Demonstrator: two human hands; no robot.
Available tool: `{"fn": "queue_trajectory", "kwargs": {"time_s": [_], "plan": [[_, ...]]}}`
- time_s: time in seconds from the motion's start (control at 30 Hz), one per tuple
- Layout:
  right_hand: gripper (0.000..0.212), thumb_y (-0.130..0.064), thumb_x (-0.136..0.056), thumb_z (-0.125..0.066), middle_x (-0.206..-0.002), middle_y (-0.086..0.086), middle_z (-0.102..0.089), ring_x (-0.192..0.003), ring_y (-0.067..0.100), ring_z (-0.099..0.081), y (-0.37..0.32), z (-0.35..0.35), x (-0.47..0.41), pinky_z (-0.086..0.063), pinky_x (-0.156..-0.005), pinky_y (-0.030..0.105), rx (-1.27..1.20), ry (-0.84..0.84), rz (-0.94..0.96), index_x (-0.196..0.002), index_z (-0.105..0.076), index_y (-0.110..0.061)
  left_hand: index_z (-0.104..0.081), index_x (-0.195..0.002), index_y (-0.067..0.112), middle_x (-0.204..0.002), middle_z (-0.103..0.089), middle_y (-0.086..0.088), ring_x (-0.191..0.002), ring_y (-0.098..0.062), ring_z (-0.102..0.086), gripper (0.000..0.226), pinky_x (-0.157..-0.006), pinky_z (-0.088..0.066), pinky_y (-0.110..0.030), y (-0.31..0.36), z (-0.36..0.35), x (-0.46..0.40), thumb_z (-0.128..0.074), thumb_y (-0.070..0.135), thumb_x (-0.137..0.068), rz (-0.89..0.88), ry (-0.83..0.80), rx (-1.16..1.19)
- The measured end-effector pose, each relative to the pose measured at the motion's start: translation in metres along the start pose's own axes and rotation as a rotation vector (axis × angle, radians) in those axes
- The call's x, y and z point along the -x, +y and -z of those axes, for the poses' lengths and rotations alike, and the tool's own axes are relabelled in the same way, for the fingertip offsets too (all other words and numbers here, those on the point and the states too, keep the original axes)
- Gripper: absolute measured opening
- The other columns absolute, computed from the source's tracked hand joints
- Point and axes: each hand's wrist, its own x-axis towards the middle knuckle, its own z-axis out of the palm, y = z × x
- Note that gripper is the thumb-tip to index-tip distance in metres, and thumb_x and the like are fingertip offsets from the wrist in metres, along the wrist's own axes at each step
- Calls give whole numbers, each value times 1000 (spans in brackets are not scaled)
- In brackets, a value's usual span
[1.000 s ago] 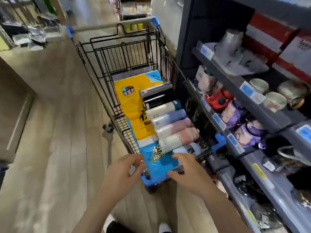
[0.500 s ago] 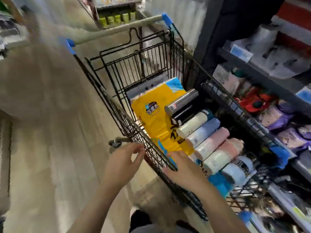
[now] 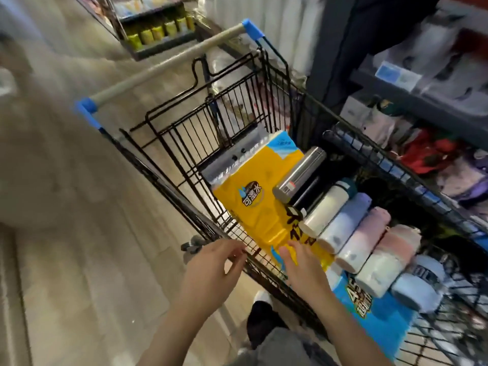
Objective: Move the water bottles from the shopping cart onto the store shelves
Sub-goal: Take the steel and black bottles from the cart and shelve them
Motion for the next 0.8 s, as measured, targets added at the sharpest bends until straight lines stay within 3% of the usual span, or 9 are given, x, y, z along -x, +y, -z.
{"fn": "queue_trajectory", "kwargs": {"time_s": [0.13, 0.37, 0.57, 0.8], "plan": [[50, -51, -98, -36, -140, 1, -42, -128, 19, -39, -25, -16, -34, -36, -102, 34, -34, 22, -5, -138, -43, -22, -70, -102, 26, -93, -66, 15, -80, 0, -60, 34, -66, -52, -20, -13, 7, -47, -44, 44, -89, -62, -115, -71], [52, -47, -95, -49, -143, -1, -38, -128, 19, -39, -15, -11, -68, -37, -102, 33, -59, 61, -187, -141, -40, -24, -68, -113, 25, -107, -66, 9, -97, -12, -62, 30, -78, -51, -30, -16, -14, -135, -55, 41, -90, -114, -301, -73], [45, -40, -94, -55, -137, 0, -41, -123, 19, -44, -11, 30, -80, -36, -91, 26, -40, 265, -367, -135, -46, -23, -53, -132, 22, -127, -53, -1, -112, -24, -54, 41, -83, -45, -35, 6, -78, -245, -61, 29, -92, -226, -404, -65], [44, -34, -94, -59, -127, -3, -42, -123, 16, -44, -7, 45, -42, -36, -96, 27, -186, 444, -618, -133, -45, -22, -27, -149, 26, -150, -30, -9, -132, -33, -38, 74, -96, -46, -46, 13, -158, -322, -61, 50, -88, -192, -496, -200]]}}
